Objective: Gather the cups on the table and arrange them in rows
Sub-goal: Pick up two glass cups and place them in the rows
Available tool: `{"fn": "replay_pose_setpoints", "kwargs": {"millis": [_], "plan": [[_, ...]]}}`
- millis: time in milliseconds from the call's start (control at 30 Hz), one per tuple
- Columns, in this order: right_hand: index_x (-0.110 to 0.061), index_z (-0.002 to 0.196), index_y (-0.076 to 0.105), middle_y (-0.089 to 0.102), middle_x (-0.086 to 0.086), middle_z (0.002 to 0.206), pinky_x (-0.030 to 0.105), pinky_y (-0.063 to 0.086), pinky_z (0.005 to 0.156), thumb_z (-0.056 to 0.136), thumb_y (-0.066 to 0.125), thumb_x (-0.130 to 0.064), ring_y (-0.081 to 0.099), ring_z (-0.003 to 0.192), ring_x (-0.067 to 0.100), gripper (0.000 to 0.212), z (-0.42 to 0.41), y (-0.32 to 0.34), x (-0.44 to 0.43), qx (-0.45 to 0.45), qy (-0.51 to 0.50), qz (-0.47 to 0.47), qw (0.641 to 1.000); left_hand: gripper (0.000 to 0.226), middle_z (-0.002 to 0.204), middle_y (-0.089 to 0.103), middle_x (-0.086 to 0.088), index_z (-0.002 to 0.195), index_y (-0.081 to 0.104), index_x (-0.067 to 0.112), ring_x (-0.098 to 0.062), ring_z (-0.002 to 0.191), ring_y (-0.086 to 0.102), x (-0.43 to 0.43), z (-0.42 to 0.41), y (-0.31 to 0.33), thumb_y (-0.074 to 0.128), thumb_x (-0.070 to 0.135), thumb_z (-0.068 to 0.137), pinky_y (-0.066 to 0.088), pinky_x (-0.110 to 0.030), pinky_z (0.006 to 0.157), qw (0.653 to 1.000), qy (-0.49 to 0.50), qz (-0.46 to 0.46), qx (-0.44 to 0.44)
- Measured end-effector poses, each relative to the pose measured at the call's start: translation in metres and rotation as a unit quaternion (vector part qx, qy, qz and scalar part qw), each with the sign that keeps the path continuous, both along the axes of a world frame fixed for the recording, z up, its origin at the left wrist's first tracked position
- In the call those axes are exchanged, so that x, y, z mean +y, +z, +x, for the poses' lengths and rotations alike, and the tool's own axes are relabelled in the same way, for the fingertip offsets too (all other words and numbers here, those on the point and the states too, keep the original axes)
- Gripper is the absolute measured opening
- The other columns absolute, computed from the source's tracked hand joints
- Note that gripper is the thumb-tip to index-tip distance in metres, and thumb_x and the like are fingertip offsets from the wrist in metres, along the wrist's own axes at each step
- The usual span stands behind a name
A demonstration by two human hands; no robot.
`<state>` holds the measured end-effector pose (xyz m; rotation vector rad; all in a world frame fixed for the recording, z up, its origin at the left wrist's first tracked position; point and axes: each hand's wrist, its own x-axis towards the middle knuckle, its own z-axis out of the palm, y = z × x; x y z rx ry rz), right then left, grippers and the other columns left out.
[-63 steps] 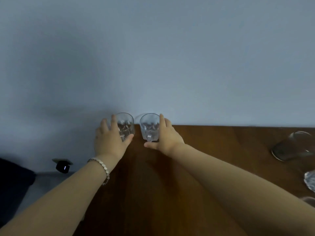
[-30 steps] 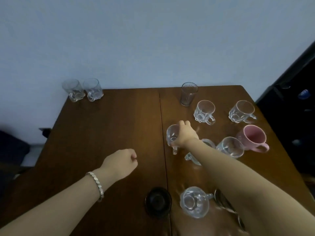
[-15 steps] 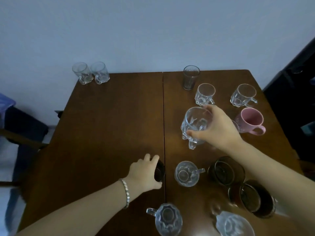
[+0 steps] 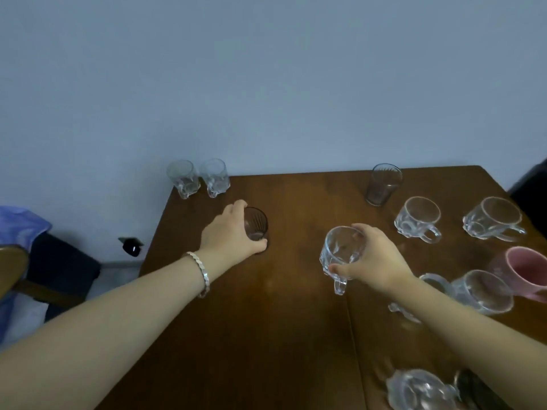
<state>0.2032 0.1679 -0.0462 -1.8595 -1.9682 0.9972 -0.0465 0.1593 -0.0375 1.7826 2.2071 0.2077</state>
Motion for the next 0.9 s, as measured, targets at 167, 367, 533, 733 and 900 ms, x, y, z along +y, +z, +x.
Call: {"fn": "replay_pose_setpoints", "kwargs": {"millis": [167, 367, 533, 733, 900], "plan": [[-0.016, 0.141, 0.036, 0.048, 0.002, 0.136, 0.031, 0.044, 0.098, 0.06, 0.087, -0.035, 0.05, 0.12, 0.018, 0.097, -0.058, -0.018, 0.054, 0.015, -0.015, -0.002, 1.0, 0.079, 0.135, 0.042, -0.008, 0.137, 0.038, 0.018, -0.03, 0.115, 0.054, 0.084, -0.053, -0.007, 0.073, 0.045, 0.071, 0.051, -0.038, 0.083, 1.0, -0.009, 0.021, 0.02], [-0.019, 0.142, 0.035, 0.047, 0.0, 0.139, 0.036, 0.045, 0.103, 0.062, 0.084, -0.04, 0.049, 0.124, 0.019, 0.096, -0.104, -0.052, 0.12, -0.025, -0.006, 0.011, 1.0, 0.077, 0.13, 0.043, -0.009, 0.137, 0.04, 0.012, -0.033, 0.116, 0.053, 0.166, -0.078, -0.041, 0.074, 0.035, 0.072, 0.051, -0.045, 0.091, 1.0, -0.019, 0.003, 0.0], [-0.019, 0.144, 0.029, 0.041, 0.001, 0.144, 0.038, 0.042, 0.106, 0.069, 0.08, -0.035, 0.043, 0.129, 0.022, 0.092, -0.135, -0.072, 0.175, -0.044, -0.002, 0.029, 0.999, 0.073, 0.129, 0.043, -0.011, 0.134, 0.04, 0.006, -0.036, 0.115, 0.052, 0.212, -0.088, -0.069, 0.076, 0.027, 0.073, 0.049, -0.047, 0.095, 1.0, -0.015, -0.01, -0.013], [-0.014, 0.146, 0.025, 0.037, 0.008, 0.144, 0.038, 0.039, 0.105, 0.074, 0.074, -0.032, 0.038, 0.132, 0.029, 0.089, -0.173, -0.086, 0.237, -0.052, 0.015, 0.047, 0.997, 0.07, 0.139, 0.04, -0.015, 0.135, 0.039, 0.001, -0.035, 0.124, 0.046, 0.237, -0.097, -0.086, 0.073, 0.023, 0.078, 0.042, -0.045, 0.103, 0.999, -0.022, -0.006, -0.046], [-0.011, 0.147, 0.021, 0.033, 0.01, 0.144, 0.041, 0.042, 0.102, 0.073, 0.073, -0.027, 0.038, 0.131, 0.032, 0.091, -0.192, -0.093, 0.26, -0.07, 0.037, 0.033, 0.996, 0.074, 0.148, 0.033, -0.011, 0.142, 0.032, 0.004, -0.031, 0.133, 0.039, 0.239, -0.099, -0.088, 0.07, 0.025, 0.083, 0.035, -0.039, 0.109, 0.997, -0.035, 0.004, -0.07]]}}
